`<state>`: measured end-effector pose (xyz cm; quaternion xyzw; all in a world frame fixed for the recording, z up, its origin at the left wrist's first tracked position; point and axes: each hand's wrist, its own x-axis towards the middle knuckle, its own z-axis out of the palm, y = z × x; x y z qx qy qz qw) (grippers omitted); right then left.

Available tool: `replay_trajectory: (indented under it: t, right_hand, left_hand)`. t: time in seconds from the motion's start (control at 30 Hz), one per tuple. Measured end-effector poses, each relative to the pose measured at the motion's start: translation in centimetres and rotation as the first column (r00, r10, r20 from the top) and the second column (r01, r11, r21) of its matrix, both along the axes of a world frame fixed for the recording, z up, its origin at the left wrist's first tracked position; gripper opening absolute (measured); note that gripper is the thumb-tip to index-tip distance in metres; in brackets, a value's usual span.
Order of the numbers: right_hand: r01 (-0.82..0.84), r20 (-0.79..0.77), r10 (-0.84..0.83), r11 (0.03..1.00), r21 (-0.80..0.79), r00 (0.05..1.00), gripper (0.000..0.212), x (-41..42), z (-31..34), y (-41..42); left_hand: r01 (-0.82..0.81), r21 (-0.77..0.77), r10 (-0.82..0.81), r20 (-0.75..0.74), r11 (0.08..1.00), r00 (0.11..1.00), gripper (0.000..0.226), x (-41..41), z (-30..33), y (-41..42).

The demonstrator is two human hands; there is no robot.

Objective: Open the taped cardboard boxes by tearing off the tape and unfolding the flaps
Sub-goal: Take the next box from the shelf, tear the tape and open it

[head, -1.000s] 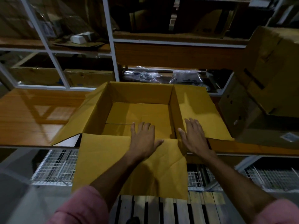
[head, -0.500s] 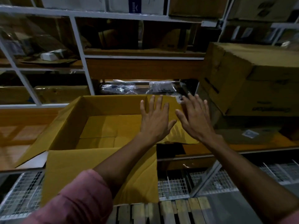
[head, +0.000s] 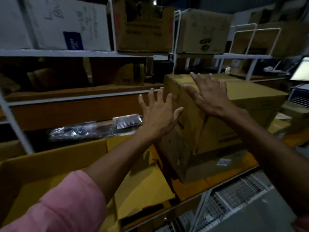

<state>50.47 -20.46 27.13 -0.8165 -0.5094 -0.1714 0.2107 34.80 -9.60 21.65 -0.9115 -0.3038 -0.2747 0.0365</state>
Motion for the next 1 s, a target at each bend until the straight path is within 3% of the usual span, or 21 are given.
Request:
replay_trajectory:
  t: [0.17, 0.4, 0.53, 0.63, 0.8, 0.9, 1.0]
  right_hand:
    - [0.106, -0.082, -0.123, 0.978, -0.182, 0.989, 0.088, 7.0, 1.3, -0.6]
    - [0.116, -0.13, -0.147, 0.968, -0.22, 0.981, 0.085, 16.7, 1.7, -1.0]
    - [0.092, -0.15, -0.142, 0.95, -0.297, 0.979, 0.086, 24.8, 1.9, -0.1]
    - [0.051, -0.165, -0.121, 0.924, -0.379, 0.979, 0.107, 31.4, 2.5, 0.7]
    - [0.084, -0.148, -0.194, 0.836, -0.542, 0.97, 0.093, 39.0, 3.0, 1.3]
    - [0.065, -0.165, -0.212, 0.779, -0.624, 0.963, 0.106, 42.5, 3.1, 1.6]
    - [0.023, -0.226, -0.201, 0.794, -0.607, 0.953, 0.12, 45.2, 3.4, 1.7]
  left_hand:
    - [0.11, -0.057, -0.111, -0.022, 0.992, 0.994, 0.075, 6.6, 2.7, 1.1]
    - [0.087, -0.19, -0.094, -0.029, 0.978, 0.995, 0.073, 16.3, 5.0, 1.6]
    - [-0.026, -0.282, 0.009, -0.064, 0.959, 0.998, 0.077, 21.6, 6.8, 2.0]
    - [-0.154, -0.349, 0.1, -0.168, 0.924, 0.981, 0.08, 25.0, 7.4, 3.2]
    - [-0.339, -0.337, 0.237, -0.309, 0.878, 0.921, 0.087, 27.9, 6.2, 6.2]
    - [-0.406, -0.343, 0.267, -0.385, 0.847, 0.883, 0.102, 29.1, 5.9, 8.7]
    - [-0.429, -0.365, 0.28, -0.396, 0.826, 0.875, 0.098, 29.8, 6.3, 9.7]
